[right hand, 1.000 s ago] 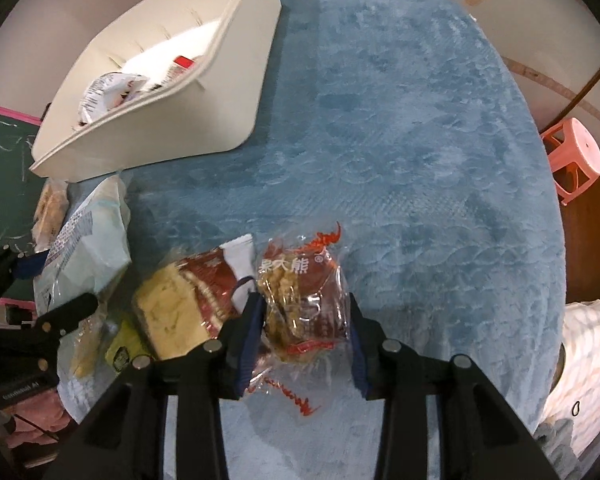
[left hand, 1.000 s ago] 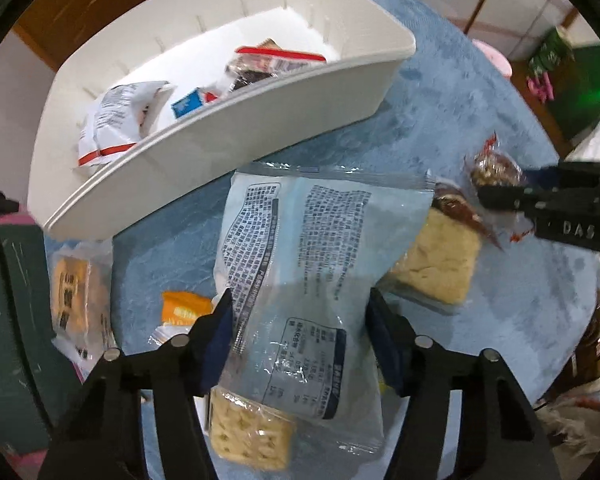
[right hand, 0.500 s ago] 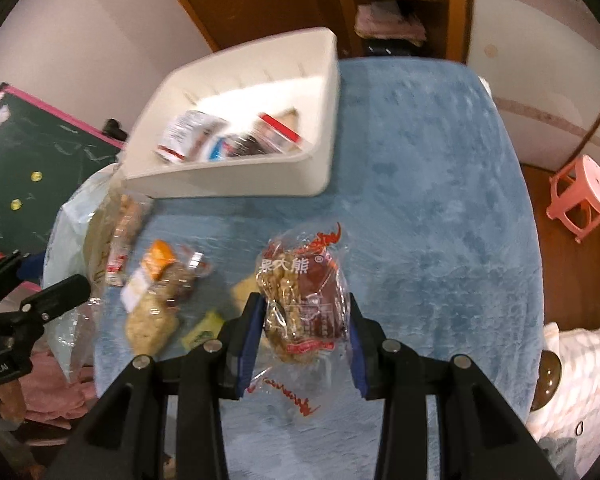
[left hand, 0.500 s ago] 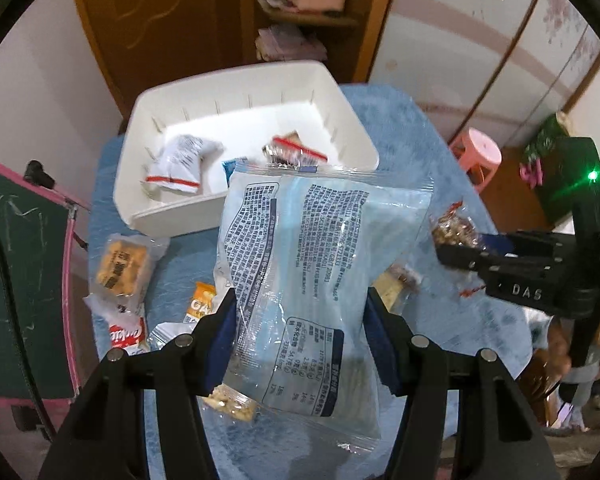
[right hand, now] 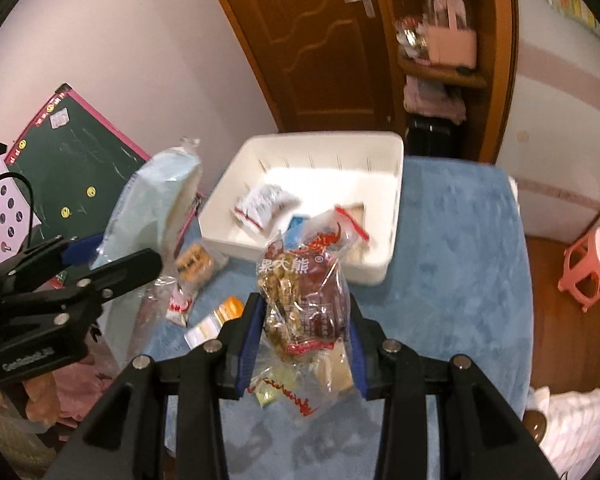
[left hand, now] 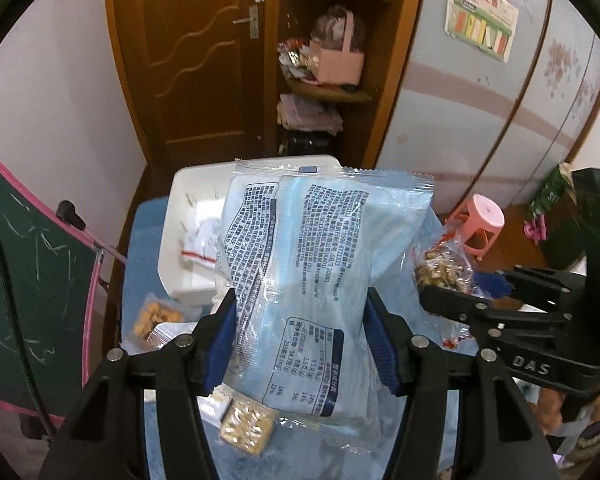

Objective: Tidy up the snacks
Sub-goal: 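Carry both bags into the white bin and open both grippers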

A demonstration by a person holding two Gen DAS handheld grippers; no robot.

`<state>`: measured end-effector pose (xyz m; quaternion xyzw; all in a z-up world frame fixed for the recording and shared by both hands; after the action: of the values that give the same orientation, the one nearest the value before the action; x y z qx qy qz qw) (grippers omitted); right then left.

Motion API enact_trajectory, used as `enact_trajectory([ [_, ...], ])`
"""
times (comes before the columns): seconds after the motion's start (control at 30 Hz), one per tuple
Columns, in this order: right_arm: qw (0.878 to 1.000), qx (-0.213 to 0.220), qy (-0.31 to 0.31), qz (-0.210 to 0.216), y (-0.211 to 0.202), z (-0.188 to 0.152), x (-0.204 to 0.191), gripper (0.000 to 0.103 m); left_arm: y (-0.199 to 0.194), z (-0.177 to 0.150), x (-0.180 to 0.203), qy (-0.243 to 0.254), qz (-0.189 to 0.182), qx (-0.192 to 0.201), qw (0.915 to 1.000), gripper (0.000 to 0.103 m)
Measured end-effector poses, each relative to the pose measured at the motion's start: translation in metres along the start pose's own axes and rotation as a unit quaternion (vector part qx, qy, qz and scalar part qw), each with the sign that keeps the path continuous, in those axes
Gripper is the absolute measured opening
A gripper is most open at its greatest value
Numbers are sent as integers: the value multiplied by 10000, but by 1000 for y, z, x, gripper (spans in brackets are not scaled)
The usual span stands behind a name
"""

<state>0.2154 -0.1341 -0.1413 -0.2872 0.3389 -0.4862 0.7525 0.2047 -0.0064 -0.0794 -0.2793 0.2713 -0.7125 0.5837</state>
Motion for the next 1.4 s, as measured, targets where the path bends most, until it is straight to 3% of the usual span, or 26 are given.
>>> enact_trajectory([
  [0.5,9986,429,179,-234,28,67,-2,39,50,51,-35,-146,153,132,9997,58],
  [0.9,9975,498,272,-433,66,102,10,39,98,90,-60,-341,239,221,9989,58],
  [1.13,9975,324,408,-484,102,110,20,41,141,98,-68,-448,277,42,9986,60],
  [1.23,9976,244,499,-418,117,112,23,41,161,96,-71,-601,150,-108,9980,68],
  [1.3,9969,199,583,-488,127,112,29,41,170,94,-76,-717,168,-172,9971,88],
  [1.4,9957,51,787,-495,136,107,37,44,176,92,-83,-860,252,-119,9959,102],
])
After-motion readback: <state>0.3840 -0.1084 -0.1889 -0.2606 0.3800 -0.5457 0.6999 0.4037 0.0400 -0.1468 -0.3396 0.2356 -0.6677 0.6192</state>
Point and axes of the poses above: each gripper's, at about its wrist camera, not at the fingertips, and y roughly the way its jaws point, x to its right, z to its top, the point moved 8 cm from there along y, roughly the way its jaws point, and after that the axes turned 8 degrees about x, right-handed, at the moved point
